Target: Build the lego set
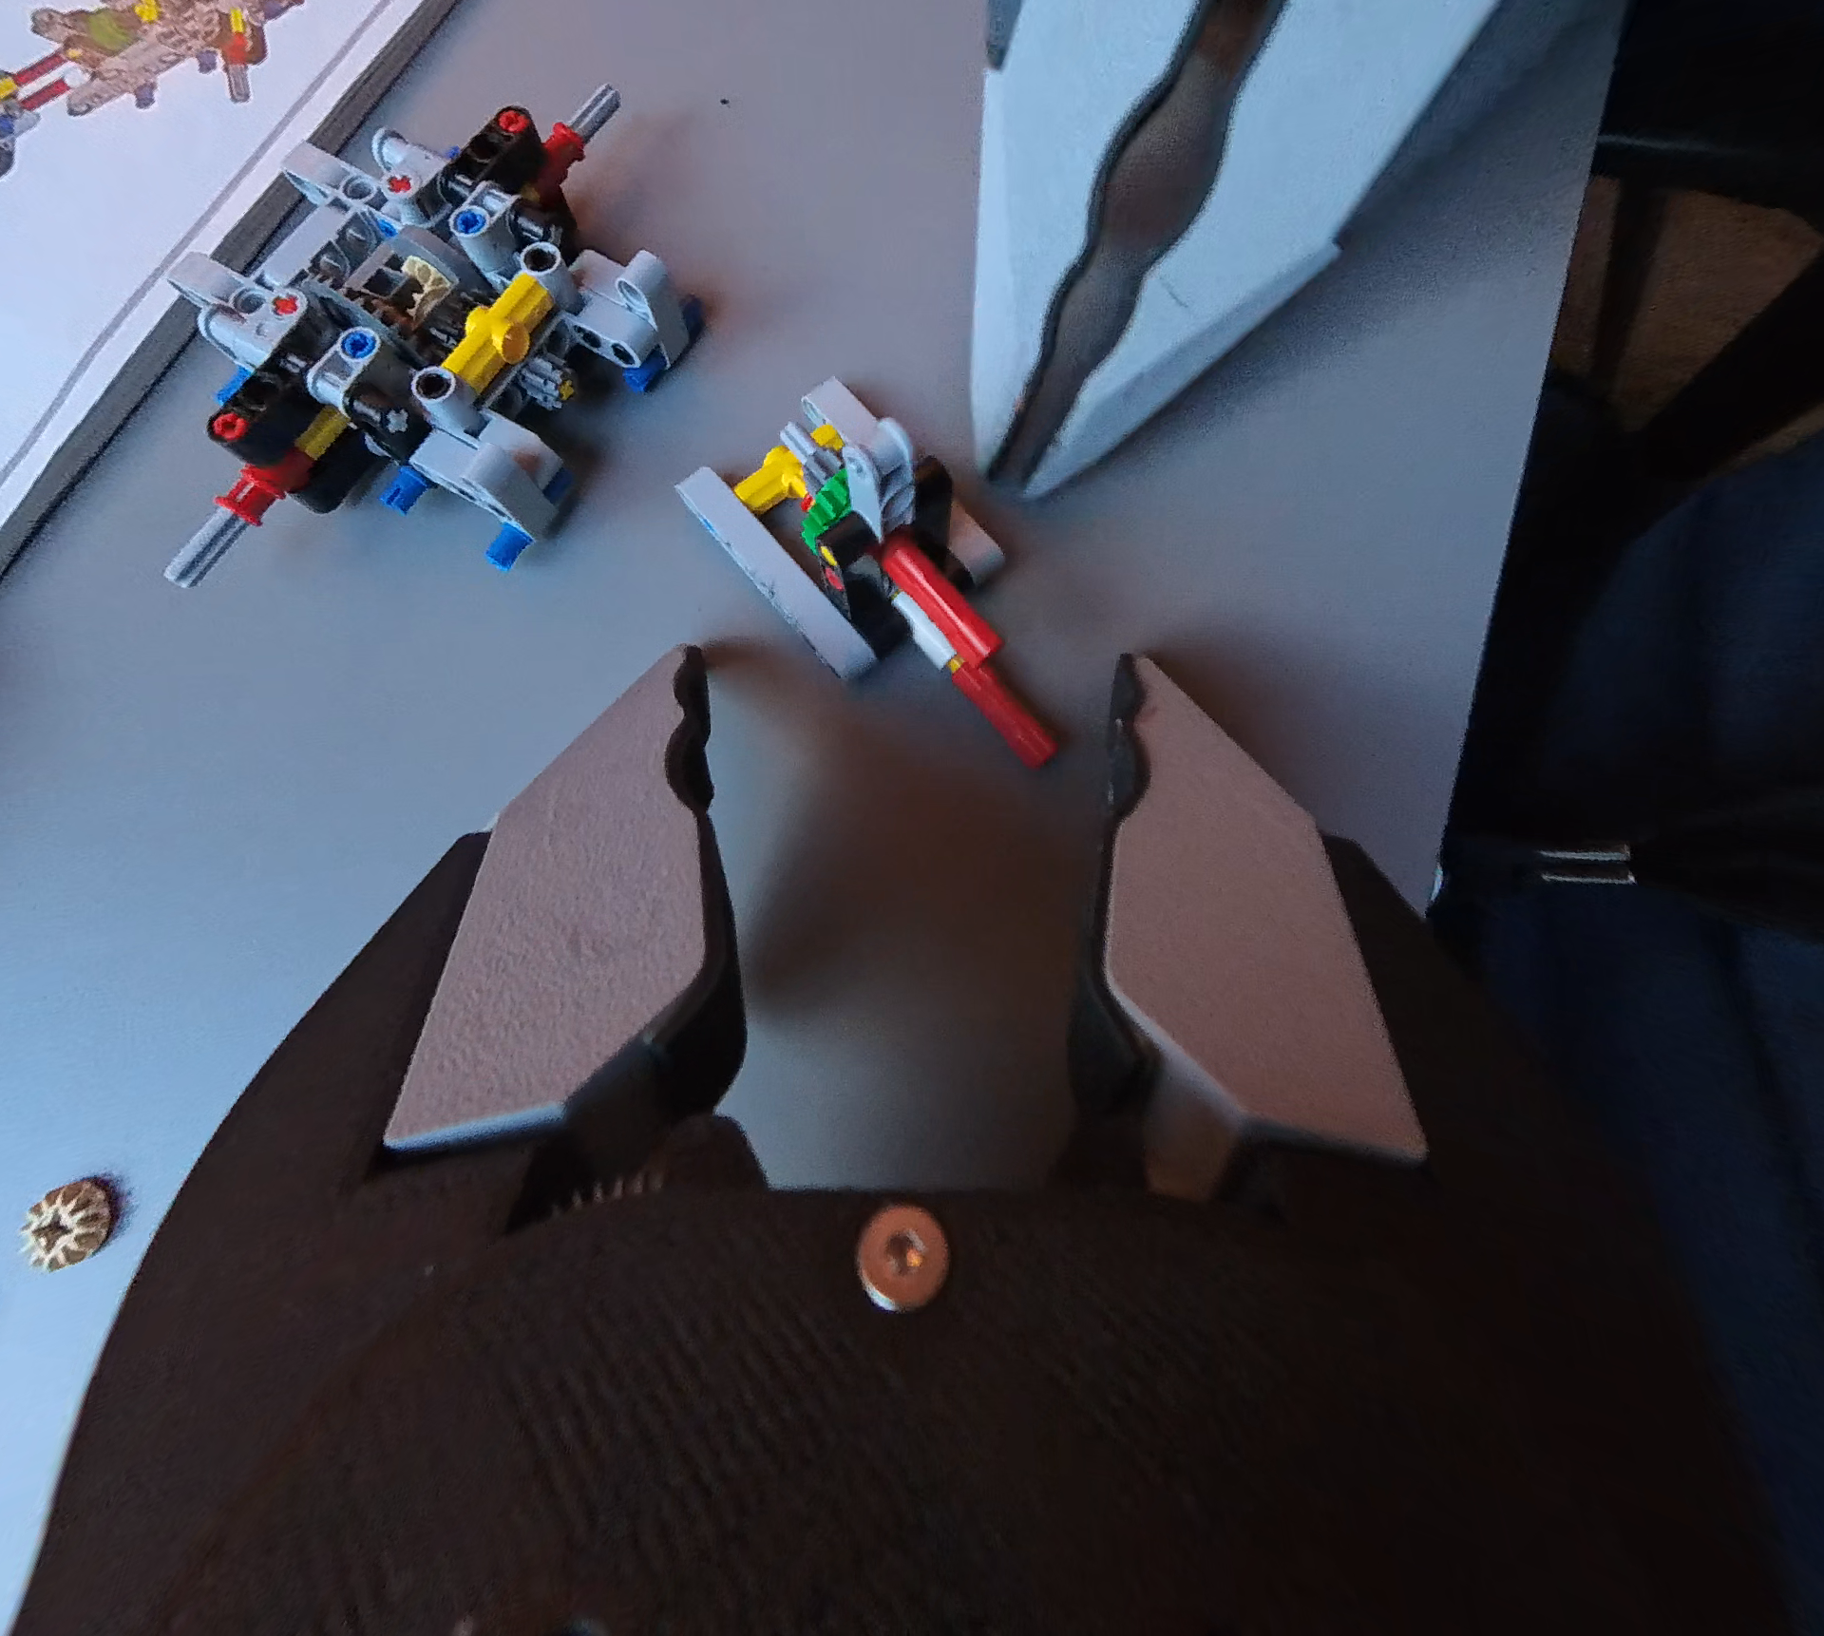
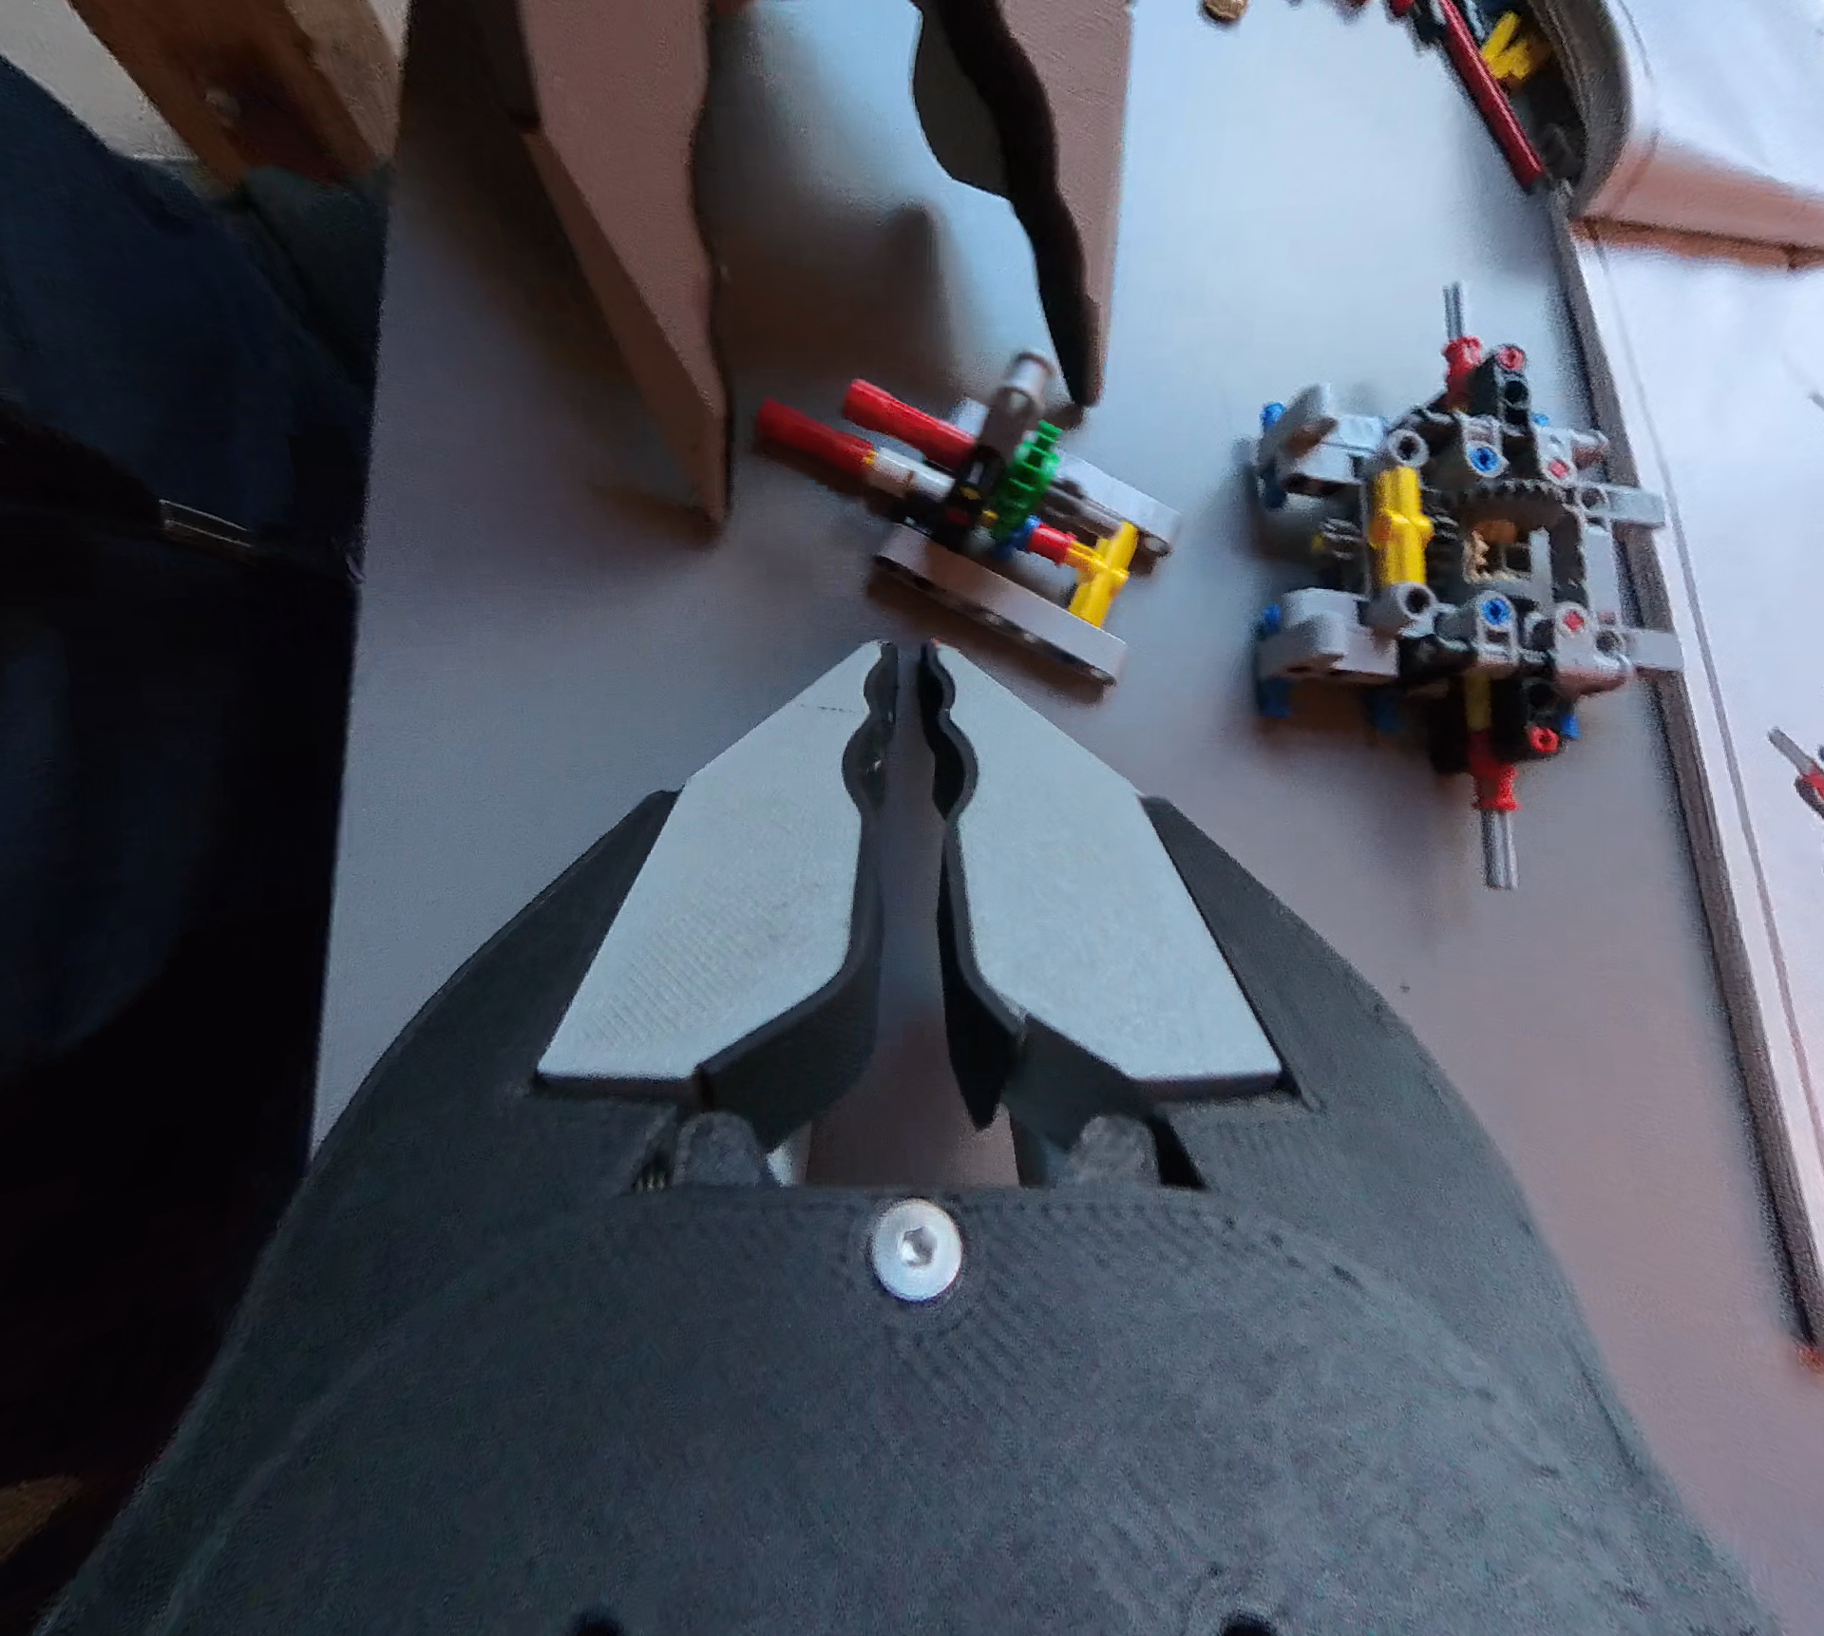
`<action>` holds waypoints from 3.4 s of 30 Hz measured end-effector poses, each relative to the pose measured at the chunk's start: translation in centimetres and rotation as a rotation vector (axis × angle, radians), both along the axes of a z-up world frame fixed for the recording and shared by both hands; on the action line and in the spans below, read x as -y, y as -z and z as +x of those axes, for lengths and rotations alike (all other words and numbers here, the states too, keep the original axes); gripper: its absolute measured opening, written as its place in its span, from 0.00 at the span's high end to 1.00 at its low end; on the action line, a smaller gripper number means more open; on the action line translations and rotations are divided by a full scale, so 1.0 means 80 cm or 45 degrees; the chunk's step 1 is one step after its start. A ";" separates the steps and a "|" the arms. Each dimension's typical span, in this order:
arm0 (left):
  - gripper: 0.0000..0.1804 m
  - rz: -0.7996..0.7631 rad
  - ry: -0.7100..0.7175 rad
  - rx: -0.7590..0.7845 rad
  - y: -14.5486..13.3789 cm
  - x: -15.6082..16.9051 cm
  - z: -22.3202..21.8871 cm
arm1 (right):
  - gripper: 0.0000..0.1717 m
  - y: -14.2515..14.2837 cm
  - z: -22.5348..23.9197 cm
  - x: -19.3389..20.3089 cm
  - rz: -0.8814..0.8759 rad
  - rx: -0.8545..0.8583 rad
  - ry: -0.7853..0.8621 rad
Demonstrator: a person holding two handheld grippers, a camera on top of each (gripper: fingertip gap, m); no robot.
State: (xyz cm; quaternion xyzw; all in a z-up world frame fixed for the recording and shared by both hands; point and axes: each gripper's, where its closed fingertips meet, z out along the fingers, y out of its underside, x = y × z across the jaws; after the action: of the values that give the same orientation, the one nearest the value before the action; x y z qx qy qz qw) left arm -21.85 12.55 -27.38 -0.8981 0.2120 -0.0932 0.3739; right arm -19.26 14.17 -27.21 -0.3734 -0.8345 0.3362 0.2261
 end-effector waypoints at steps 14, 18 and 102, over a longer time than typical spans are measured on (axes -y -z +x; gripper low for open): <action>0.71 -0.054 0.045 0.017 -0.003 0.013 -0.064 | 0.88 -0.019 -0.006 -0.010 -0.112 -0.072 0.077; 0.61 -0.038 0.168 0.248 -0.020 0.016 -0.028 | 0.80 -0.011 -0.012 -0.016 -0.102 -0.019 0.126; 0.78 -0.001 0.372 0.058 -0.003 -0.031 -0.002 | 0.77 -0.002 -0.030 -0.013 -0.137 0.064 0.214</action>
State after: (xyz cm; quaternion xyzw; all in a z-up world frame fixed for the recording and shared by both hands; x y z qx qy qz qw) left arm -22.02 15.00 -27.14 -0.8555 0.3318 -0.1669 0.3607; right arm -21.68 15.17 -27.03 -0.4621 -0.7863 0.3508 0.2123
